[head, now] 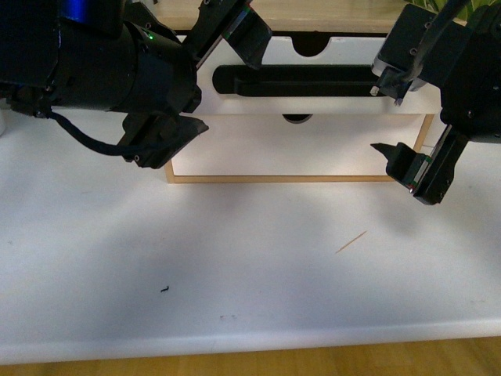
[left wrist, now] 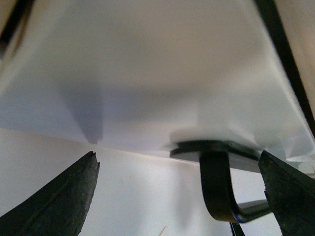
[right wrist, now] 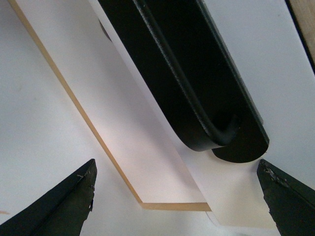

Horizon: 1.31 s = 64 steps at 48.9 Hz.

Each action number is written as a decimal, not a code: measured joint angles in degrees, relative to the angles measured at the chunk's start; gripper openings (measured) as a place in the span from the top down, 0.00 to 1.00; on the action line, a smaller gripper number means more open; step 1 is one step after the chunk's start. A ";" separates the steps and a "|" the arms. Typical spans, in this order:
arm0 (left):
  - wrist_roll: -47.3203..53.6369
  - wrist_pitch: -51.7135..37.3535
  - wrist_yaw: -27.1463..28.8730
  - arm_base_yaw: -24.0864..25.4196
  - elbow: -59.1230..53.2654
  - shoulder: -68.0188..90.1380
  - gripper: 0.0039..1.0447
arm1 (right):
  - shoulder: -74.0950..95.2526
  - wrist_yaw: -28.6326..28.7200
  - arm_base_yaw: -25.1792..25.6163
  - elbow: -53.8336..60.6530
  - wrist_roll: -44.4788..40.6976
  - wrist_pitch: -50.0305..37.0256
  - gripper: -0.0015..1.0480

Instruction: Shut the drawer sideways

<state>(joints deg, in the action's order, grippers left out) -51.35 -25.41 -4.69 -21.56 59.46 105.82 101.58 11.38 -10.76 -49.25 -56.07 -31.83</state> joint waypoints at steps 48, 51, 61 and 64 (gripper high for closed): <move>-1.11 0.87 4.22 4.07 -6.56 -8.98 0.05 | -11.89 3.56 1.79 7.54 2.93 2.47 0.09; -1.51 0.46 5.46 4.87 -10.99 -14.05 0.05 | -16.55 4.42 2.40 10.95 3.54 3.21 0.09; 1.64 5.29 14.67 8.26 -25.33 -30.86 0.05 | -35.23 6.49 6.60 22.91 8.31 8.50 0.09; 3.93 8.22 17.46 8.96 -29.49 -36.68 0.05 | -41.88 7.39 8.46 26.36 10.38 10.97 0.09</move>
<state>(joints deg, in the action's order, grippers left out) -47.42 -17.19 12.78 -12.60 29.98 69.14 59.70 18.76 -2.31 -22.90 -45.69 -20.86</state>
